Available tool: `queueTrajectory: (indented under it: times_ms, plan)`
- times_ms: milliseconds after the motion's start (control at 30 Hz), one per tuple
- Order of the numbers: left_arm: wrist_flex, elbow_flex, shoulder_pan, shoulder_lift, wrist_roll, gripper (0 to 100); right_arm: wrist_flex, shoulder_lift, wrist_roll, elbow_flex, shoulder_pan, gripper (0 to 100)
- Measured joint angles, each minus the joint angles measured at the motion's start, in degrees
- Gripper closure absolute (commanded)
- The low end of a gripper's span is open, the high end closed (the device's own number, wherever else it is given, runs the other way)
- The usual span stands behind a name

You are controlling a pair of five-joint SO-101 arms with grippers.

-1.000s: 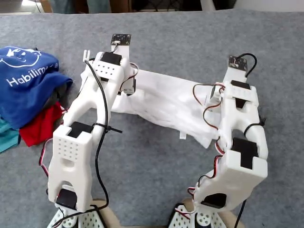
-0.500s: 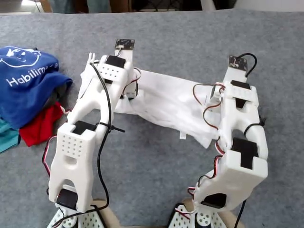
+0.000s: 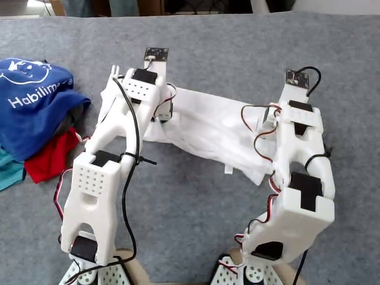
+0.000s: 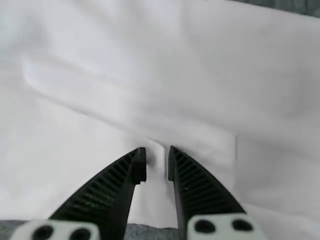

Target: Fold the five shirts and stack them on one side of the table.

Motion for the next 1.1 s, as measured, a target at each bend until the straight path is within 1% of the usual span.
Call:
queueTrajectory:
  times_ms: [67,300,400,500,667,867,1100]
  plan:
    - [0.0,-0.3,0.0,0.0,0.0,94,0.0,0.0,0.0,0.0,0.0,73.0]
    - [0.0,-0.3,0.0,0.0,0.0,93,0.0,0.0,0.0,0.0,0.0,73.0]
    - [0.0,-0.3,0.0,0.0,0.0,94,0.0,0.0,0.0,0.0,0.0,73.0]
    - [0.0,-0.3,0.0,0.0,0.0,97,0.0,0.0,0.0,0.0,0.0,73.0]
    - [0.0,-0.3,0.0,0.0,0.0,97,0.0,0.0,0.0,0.0,0.0,73.0]
    - [0.1,-4.8,1.8,0.1,0.0,97,0.0,0.0,0.0,0.0,0.0,73.0]
    - [0.1,-9.8,6.5,0.1,-1.2,97,0.0,0.0,0.0,0.0,0.0,73.0]
